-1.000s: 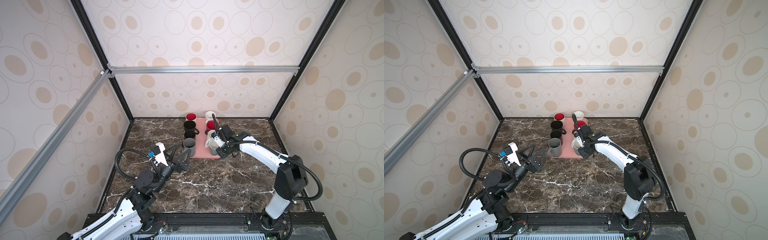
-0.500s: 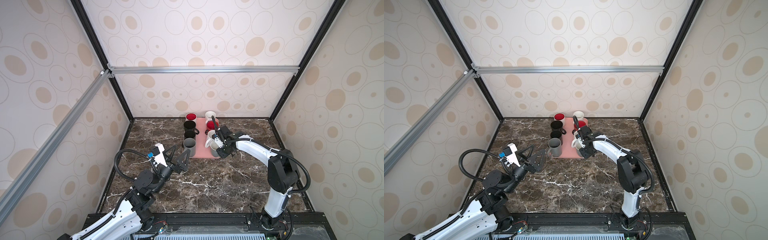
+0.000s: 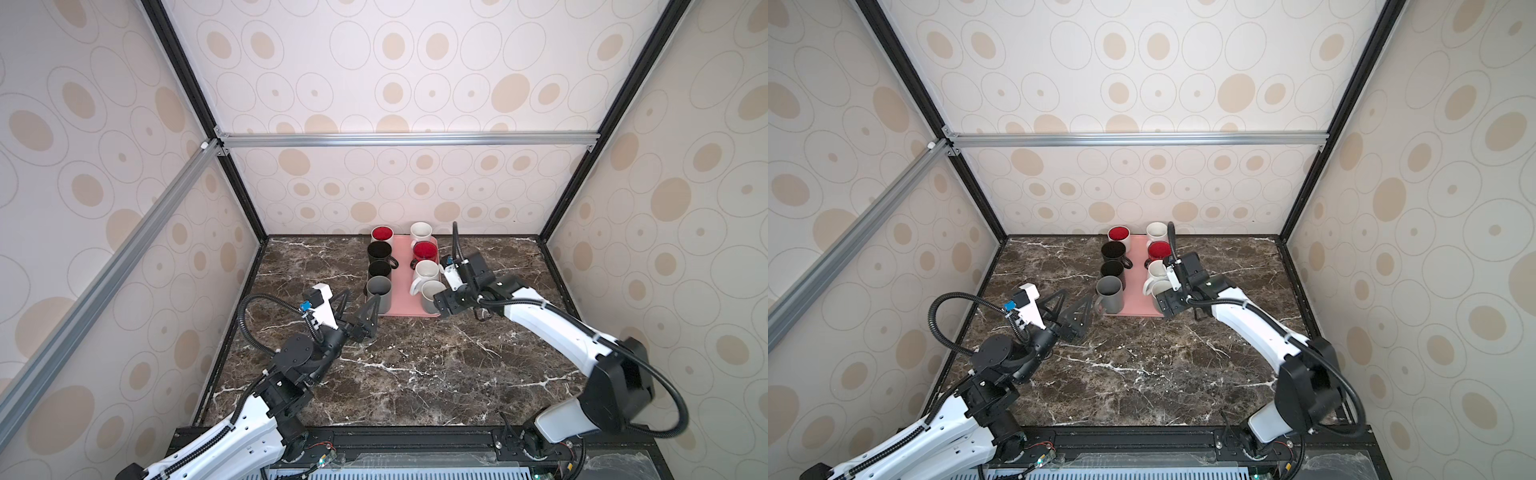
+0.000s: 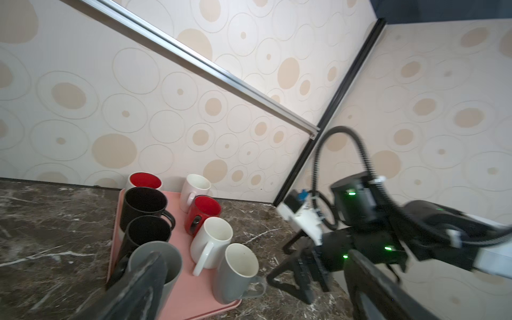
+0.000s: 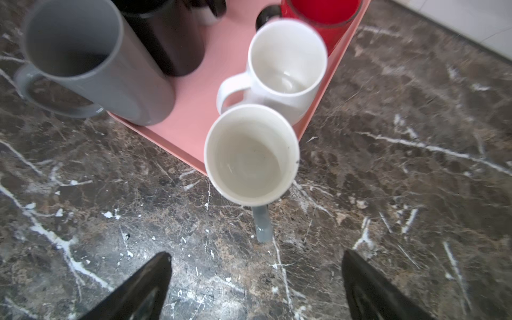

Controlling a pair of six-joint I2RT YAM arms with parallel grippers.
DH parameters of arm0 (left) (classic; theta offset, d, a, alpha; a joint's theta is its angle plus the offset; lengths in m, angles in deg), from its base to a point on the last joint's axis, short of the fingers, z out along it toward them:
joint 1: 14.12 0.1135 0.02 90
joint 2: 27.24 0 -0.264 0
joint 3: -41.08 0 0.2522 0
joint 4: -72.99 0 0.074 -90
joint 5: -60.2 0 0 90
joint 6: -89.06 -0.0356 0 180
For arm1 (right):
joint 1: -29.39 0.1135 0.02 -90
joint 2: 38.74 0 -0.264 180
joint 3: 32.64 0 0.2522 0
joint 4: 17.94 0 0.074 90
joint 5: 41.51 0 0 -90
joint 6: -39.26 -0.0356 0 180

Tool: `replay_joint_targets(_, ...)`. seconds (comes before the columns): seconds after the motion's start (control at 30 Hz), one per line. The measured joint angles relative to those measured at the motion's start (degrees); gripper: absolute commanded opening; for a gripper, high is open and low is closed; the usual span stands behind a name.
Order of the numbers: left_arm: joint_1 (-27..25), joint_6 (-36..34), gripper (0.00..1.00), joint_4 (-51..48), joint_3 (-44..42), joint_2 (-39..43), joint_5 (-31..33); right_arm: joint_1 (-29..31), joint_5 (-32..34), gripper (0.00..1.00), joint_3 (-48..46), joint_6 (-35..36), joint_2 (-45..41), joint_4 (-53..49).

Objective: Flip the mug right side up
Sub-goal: 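Carry the grey mug onto the tray with the right gripper while the left arm withdraws, then release the grey mug on the tray and draw both arms back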

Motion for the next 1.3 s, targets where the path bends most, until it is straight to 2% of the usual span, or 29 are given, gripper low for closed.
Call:
replay_joint_targets(0.07, 3.2, 0.2, 0.99, -1.2, 2.1, -3.5, -0.4, 0.0, 1.8, 1.0, -3.6, -2.3, -5.8, 3.4)
replay_joint_targets(0.2, 8.2, -0.5, 0.99, -2.5, 4.9, -9.9, -0.4, 0.0, 5.8, 1.0, -8.7, -6.7, -12.1, 8.0)
replay_joint_targets(0.4, 13.9, -6.7, 0.99, -1.5, 9.4, -21.5, 8.7, 0.0, 12.0, 1.0, -17.9, -12.6, -19.5, 13.7)
replay_joint_targets(0.67, 28.2, -16.0, 0.99, 4.7, 8.9, -35.7, 13.7, 0.0, 18.1, 1.0, -18.7, -15.2, -20.3, 15.0)
replay_joint_targets(0.83, 34.0, -22.0, 0.99, 10.4, 4.7, -42.4, 15.6, 0.0, 22.5, 1.0, -18.6, -16.2, -19.6, 13.7)
replay_joint_targets(1.07, 37.3, -25.5, 0.99, 27.9, -8.2, -46.8, 11.5, -0.7, 27.6, 1.0, -18.3, -17.7, -19.5, 13.3)
replay_joint_targets(1.3, 39.5, -26.6, 0.99, 38.3, -10.7, -48.9, 2.4, -5.2, 30.5, 1.0, -24.5, -16.8, -21.2, 21.4)
